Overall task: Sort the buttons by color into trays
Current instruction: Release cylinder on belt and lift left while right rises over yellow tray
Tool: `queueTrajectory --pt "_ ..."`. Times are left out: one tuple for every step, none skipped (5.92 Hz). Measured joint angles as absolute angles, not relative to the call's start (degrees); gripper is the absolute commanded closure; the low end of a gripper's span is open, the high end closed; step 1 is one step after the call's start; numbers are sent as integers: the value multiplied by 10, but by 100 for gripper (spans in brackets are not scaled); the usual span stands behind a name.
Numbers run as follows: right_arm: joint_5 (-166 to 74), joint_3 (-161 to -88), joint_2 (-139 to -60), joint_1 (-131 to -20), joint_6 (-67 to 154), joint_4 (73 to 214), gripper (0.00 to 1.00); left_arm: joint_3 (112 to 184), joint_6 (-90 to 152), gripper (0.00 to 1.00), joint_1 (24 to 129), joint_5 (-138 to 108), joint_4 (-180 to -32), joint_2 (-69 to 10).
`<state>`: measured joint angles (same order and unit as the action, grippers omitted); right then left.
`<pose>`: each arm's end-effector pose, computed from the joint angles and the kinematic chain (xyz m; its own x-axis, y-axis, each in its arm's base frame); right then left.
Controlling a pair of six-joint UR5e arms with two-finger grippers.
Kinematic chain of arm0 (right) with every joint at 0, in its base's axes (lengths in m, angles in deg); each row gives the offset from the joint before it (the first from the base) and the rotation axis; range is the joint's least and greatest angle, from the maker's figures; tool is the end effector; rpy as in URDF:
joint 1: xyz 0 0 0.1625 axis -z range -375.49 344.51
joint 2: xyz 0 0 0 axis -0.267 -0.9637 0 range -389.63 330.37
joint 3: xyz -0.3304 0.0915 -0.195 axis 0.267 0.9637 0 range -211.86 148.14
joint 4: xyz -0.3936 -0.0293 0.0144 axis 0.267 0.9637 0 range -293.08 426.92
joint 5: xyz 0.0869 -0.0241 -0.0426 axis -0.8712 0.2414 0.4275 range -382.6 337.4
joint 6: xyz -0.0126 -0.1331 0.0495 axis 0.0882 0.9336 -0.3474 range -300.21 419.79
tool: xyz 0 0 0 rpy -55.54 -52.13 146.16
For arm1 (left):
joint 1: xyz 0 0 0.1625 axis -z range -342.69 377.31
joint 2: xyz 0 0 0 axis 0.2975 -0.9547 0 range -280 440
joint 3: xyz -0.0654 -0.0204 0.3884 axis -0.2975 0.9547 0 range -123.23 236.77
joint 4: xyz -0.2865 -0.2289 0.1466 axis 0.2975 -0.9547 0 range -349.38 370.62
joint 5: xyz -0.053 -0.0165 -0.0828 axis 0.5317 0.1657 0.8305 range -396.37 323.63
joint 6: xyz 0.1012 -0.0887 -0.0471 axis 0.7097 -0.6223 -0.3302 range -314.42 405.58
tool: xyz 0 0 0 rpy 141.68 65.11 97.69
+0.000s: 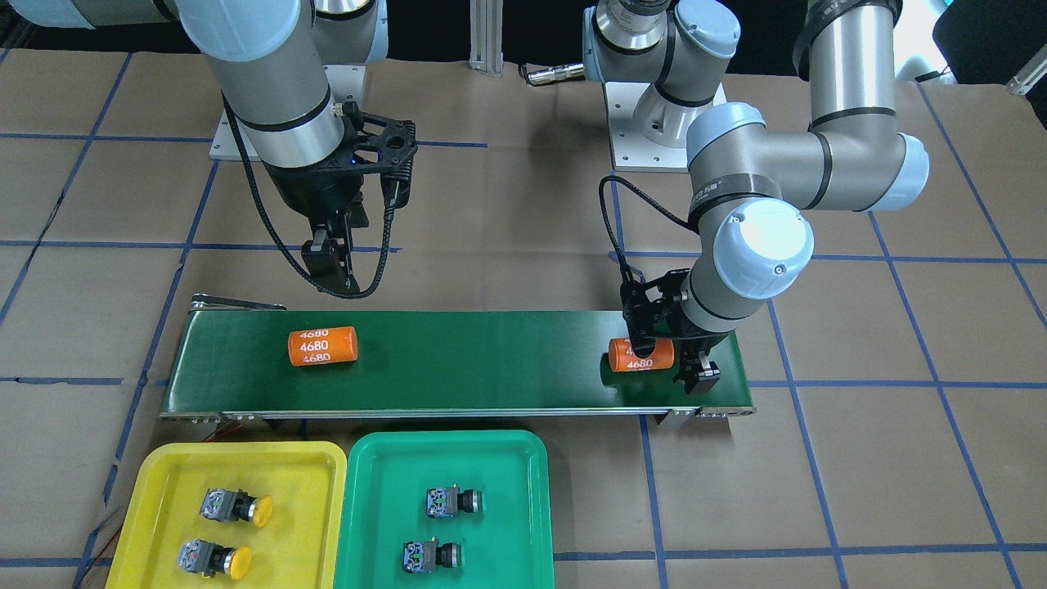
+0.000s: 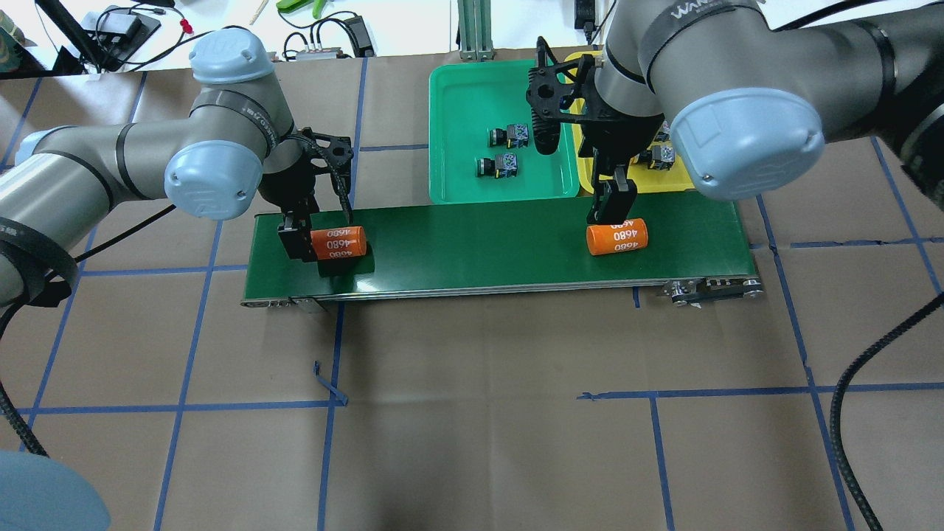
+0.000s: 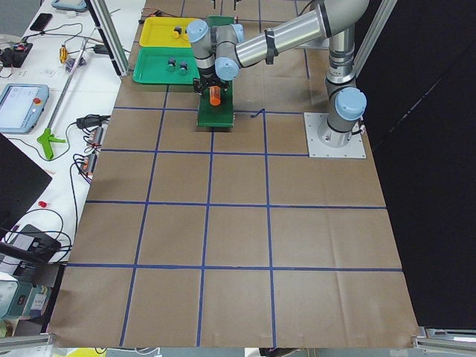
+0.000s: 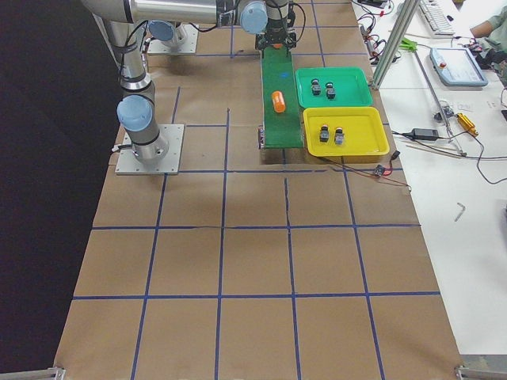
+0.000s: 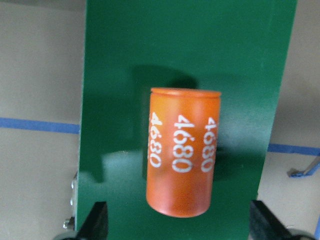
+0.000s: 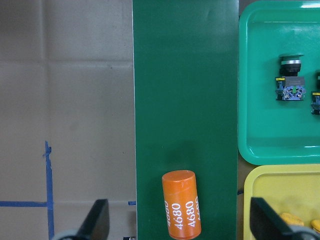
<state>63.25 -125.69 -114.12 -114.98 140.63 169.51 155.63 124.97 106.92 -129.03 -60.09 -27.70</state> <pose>0.2263 -0.4816 0.3583 0.0061 -0.9990 0.0444 -0.9967 -0.0097 -0.0804 -0.1231 -0.5341 0.2182 -0.1905 0.9748 0.1158 0.9806 0.1835 0.0686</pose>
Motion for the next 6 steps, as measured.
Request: queueTrajectory --pt "631 -1259 -1141 -1150 1405 1696 0 1554 1160 2 1070 -1290 -606 -257" --pt "632 -1261 -1141 -1150 1404 1698 0 1549 1030 2 1069 -1291 -635 -227" --pt "634 -1261 -1143 -1149 1396 1701 0 1543 909 2 1069 -1287 -680 -189" --pt "637 -1259 -1146 -1147 1350 1703 0 1530 820 2 1069 -1281 -721 -156" --pt "640 -1256 -1151 -1143 1273 1705 0 1510 740 1 1069 -1277 -756 -135" --pt "646 -1255 -1158 -1136 1194 1705 0 1479 656 1 1066 -1271 -779 -129"
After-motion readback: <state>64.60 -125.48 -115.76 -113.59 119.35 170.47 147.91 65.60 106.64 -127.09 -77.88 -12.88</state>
